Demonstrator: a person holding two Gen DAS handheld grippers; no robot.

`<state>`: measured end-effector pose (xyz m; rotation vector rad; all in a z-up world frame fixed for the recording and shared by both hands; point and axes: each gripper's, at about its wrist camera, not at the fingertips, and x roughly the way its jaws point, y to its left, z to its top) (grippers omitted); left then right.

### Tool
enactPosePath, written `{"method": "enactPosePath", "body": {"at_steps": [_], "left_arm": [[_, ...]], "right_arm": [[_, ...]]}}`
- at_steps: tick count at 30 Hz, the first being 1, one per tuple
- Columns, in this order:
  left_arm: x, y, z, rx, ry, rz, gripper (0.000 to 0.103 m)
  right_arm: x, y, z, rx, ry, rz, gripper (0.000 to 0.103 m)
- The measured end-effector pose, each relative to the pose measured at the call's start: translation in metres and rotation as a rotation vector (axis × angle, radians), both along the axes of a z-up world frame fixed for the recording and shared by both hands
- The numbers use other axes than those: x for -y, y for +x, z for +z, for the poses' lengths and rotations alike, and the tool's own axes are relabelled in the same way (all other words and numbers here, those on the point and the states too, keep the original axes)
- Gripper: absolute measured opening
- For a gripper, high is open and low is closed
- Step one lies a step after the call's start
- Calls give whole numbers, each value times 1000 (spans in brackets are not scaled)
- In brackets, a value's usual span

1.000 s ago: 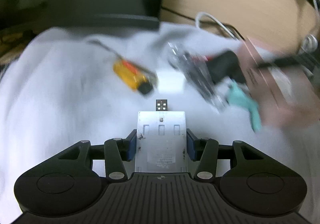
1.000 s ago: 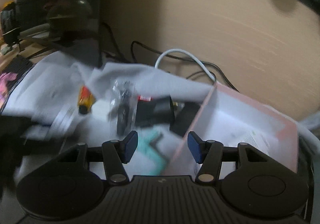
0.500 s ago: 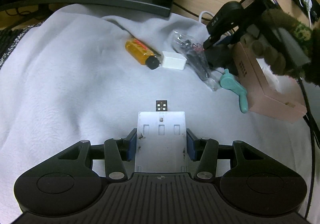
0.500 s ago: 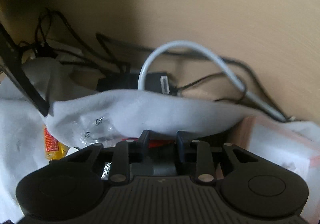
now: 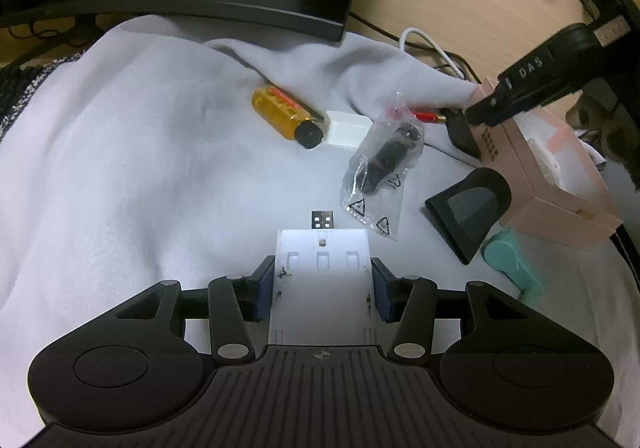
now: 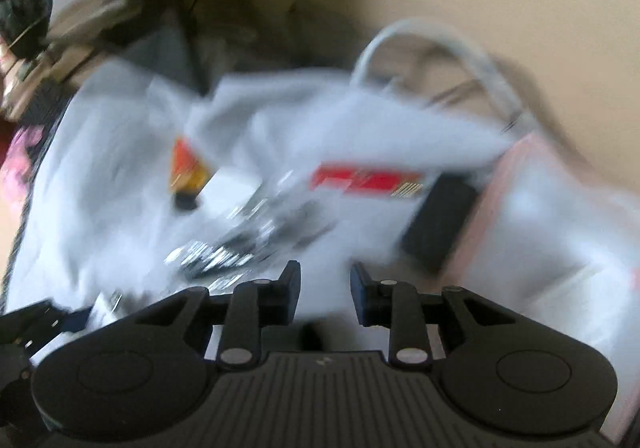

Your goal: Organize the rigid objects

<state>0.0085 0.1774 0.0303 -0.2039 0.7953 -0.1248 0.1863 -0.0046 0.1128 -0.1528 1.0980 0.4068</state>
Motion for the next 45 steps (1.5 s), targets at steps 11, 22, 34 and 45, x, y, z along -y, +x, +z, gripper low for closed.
{"method": "enactPosePath", "body": {"at_steps": [11,22,34,45], "left_arm": [[0,1,0,0,2,9,53],[5,1,1,1,36,9,53],[9,-2,-1,12,45,25,53],[10,-4,-1,21,53,28,53]], "right_arm": [[33,25,-8,-23,-160,-136,2],[3,97,-37,-12,-258,-292,15],[-7,43,-47,-59,-181,-95,12],[53,60,-24,-130,-27,-263,18]]}}
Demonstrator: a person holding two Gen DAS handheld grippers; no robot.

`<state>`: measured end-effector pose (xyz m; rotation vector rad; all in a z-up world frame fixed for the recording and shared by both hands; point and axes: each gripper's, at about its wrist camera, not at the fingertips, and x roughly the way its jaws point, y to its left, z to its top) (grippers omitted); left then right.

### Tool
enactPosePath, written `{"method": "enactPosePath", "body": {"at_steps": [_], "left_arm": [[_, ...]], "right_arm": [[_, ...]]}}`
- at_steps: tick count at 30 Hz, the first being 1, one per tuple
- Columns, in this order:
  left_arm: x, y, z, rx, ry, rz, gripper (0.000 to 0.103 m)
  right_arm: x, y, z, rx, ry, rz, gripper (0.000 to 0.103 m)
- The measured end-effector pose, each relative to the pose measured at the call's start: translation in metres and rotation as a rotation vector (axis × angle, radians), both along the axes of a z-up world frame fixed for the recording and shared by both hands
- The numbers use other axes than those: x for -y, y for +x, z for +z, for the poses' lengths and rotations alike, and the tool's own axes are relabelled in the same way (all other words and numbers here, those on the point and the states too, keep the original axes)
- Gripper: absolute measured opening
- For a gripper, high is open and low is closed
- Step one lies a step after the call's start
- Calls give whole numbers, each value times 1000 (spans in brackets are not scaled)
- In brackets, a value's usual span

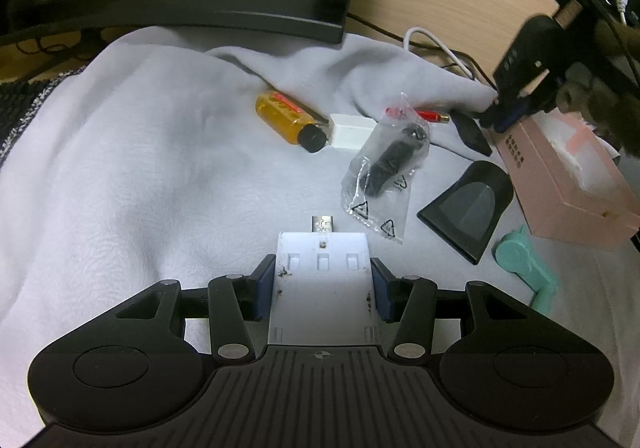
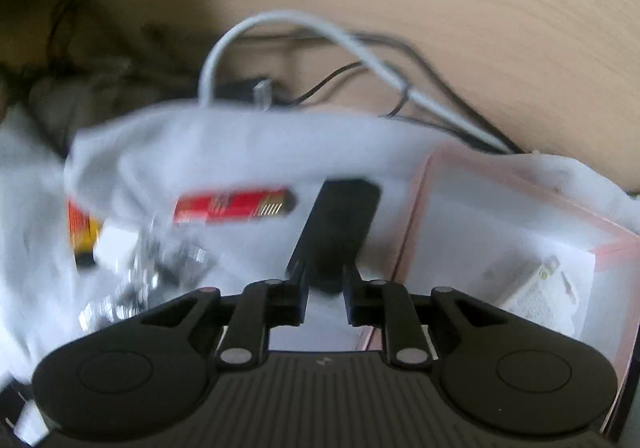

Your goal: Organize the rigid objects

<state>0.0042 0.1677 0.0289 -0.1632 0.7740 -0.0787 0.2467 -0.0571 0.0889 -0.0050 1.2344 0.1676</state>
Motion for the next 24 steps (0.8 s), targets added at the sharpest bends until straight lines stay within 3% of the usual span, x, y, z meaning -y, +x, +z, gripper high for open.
{"method": "enactPosePath", "body": {"at_steps": [3,5,7,13,15,22,23,24], "left_arm": [[-1,0,0,0,-13,8,53],[-1,0,0,0,-16,10,53],[-1,0,0,0,-18,10,53],[-7,-1,0,8,-44,8,53],[-9,-3,-1,14,-54,10,53],[-8,-3,0,18,-54,14,53],[-8,-3,0,17,-51,13,53],[-7,-3,1,17,-47,12,53]], "right_arm": [[14,22,0,-98,97,-87,24],[9,32,-1,-111,89,-101,27],[-6,36,-5,-109,29,-85,34],[-47,58,-17,-101,-295,-6,39],[-51,66,-20,-80,-358,10,40],[-56,73,-30,-85,-373,89,42],[-57,68,-29,-79,-369,112,41],[-59,62,-28,-78,-353,142,31]]}}
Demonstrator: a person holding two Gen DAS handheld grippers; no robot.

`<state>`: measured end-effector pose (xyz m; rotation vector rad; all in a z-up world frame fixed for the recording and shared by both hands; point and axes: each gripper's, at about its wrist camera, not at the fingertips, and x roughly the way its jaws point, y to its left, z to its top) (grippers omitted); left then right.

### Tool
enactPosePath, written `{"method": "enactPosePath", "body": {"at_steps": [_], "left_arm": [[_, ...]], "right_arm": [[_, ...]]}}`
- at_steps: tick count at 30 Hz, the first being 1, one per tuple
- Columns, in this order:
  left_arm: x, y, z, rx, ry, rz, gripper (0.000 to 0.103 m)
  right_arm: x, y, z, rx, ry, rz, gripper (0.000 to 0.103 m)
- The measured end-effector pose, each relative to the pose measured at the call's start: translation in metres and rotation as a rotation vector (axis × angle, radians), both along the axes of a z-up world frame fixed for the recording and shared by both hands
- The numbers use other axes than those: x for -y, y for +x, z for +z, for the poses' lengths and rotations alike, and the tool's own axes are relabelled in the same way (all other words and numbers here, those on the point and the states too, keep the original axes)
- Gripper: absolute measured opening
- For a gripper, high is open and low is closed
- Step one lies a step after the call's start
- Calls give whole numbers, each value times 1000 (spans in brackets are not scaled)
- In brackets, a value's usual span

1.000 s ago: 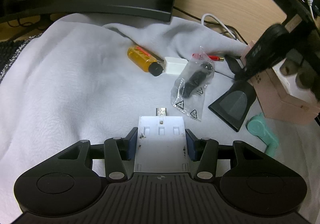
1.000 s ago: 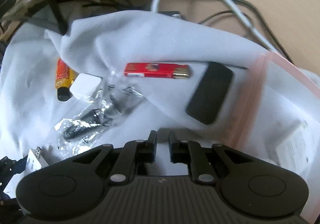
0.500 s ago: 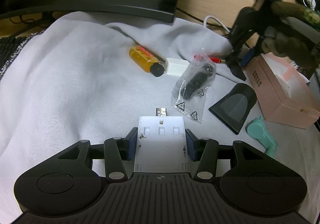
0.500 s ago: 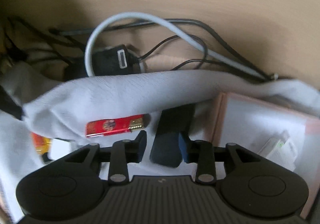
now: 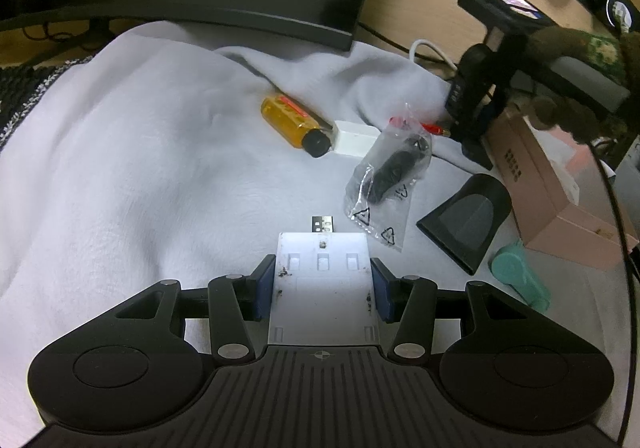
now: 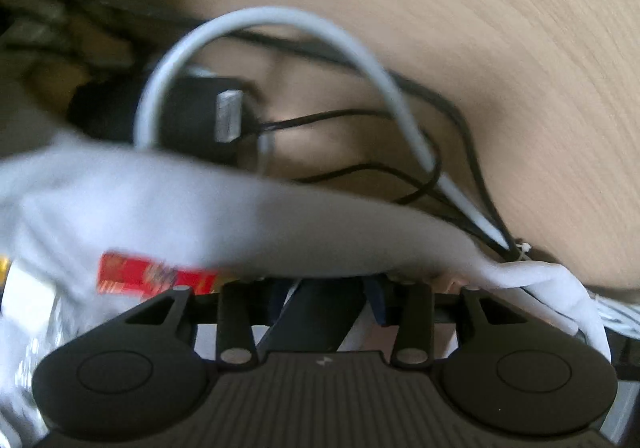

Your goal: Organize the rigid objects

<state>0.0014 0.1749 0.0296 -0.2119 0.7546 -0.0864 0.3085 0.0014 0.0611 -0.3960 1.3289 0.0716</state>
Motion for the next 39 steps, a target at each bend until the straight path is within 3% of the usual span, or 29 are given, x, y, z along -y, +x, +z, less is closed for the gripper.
{"method": "enactPosePath", "body": {"at_steps": [9,13,15,17,19,24,26,28,31,34,37,39], "left_arm": [[5,1,0,2,35,-5,53],[5,3,-1,-2,40,-6,53],[6,4,0,-9,49,-7,53],[8,5,0,-15,54,-11,53],[9,7,0,-18,61,-19,55],[10,9,-1,-21,79,-30,55],[10,9,-1,-20,85,-37,55],[8,9,-1,-16,81,-45,55],[5,9,-1,-19,69,-43,55],[5,8,-1,-14,60,-43,55],[5,7,-1,-14,62,-53,55],[5,7,0,-19,63,-61,55]], "right_arm": [[-9,-64,4,-19,99,94,25],[7,-92,4,-154,289,53,18],[17,-115,12,-107,330,49,18],[23,-138,20,-25,275,11,31],[30,-154,26,45,260,10,31],[66,-130,34,81,376,-140,35],[74,-107,30,58,459,-244,44],[77,-83,21,22,525,-346,44],[65,-60,19,20,435,-402,44],[52,-40,19,43,303,-361,45],[38,-23,10,-14,285,-322,59],[20,-13,0,-40,201,-309,59]]}}
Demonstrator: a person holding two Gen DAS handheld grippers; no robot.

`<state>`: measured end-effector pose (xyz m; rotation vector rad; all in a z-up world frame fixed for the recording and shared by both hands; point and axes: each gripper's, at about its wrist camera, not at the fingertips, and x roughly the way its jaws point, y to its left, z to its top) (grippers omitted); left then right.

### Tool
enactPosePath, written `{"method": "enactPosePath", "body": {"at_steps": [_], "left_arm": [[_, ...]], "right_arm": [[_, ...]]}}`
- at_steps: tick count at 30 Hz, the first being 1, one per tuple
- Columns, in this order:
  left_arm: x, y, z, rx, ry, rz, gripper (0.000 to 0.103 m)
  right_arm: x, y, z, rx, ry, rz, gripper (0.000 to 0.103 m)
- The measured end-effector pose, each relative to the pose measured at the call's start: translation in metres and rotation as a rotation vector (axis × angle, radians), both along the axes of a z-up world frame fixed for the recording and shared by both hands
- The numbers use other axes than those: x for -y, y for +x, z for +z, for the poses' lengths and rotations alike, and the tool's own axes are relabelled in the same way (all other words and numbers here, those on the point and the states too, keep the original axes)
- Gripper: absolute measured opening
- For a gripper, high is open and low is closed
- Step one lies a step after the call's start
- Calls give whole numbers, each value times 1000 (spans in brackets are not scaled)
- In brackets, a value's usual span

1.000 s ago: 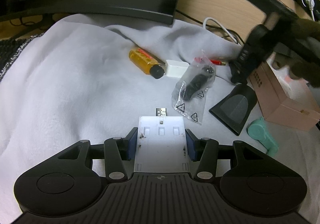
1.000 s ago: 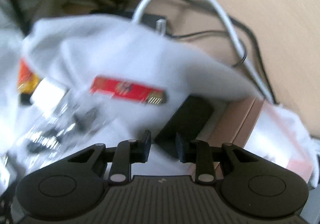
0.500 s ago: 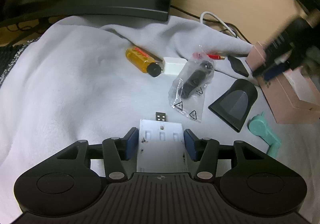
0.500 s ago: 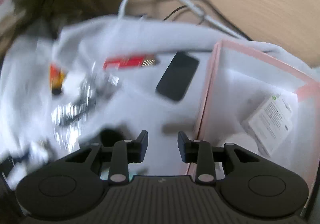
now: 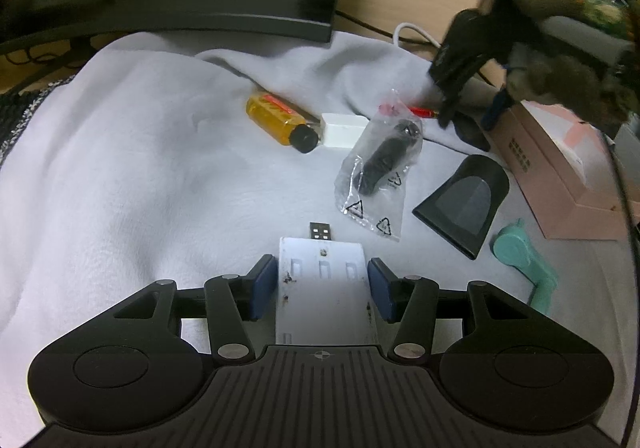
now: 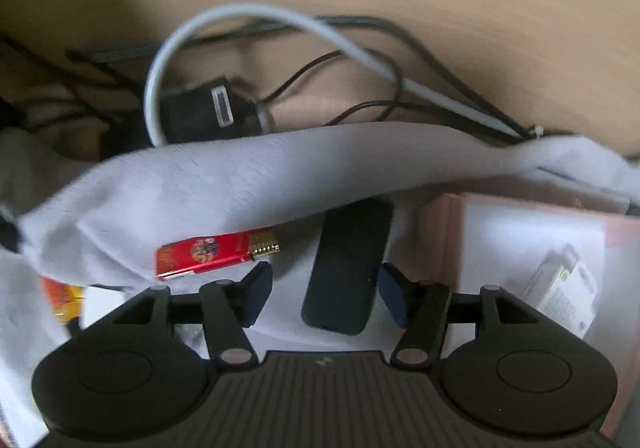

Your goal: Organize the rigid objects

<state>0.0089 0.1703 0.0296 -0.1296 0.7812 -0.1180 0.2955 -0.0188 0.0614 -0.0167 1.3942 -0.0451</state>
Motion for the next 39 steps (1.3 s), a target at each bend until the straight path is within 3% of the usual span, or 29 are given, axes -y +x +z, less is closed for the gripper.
{"method": "enactPosePath", "body": {"at_steps": [3,5,9,14,15,16,21,23,26,28,30,34,37,39], "left_arm": [[0,0,0,5,-3,-3,55],[-1,-2,0,11,-8,-3,55],[-2,-3,0,16,-25,2,55],[-5,-4,-1,19,-33,-6,55],[-5,-4,-1,20,-33,-5,55],[-5,-4,-1,20,-32,-5,55],[-3,-5,-1,22,-26,-6,55],[-4,-6,-1,25,-31,-3,55],[-4,-11,8,54,-47,22,54],[-1,-17,24,113,-19,30,54],[6,-15,45,164,-15,8,54],[39,47,78,111,-151,-162,54],[80,119,91,27,-239,-309,54],[103,165,90,-35,-270,-342,54]], "right_arm": [[-22,10,-14,-12,-126,62,60],[-25,11,-12,-13,-135,66,58],[-19,2,-7,-6,-140,117,30],[-3,-26,3,13,-50,117,21],[0,-36,4,8,-20,119,5],[6,-46,3,-16,29,119,0],[21,-110,-6,-60,217,114,0],[23,-143,1,22,236,165,0],[23,-187,18,170,184,262,5],[39,-198,16,193,234,213,27],[50,-214,8,212,287,150,33],[61,-249,-9,237,325,106,33],[70,-272,-20,252,266,84,33],[78,-288,-15,279,226,77,33]]}}
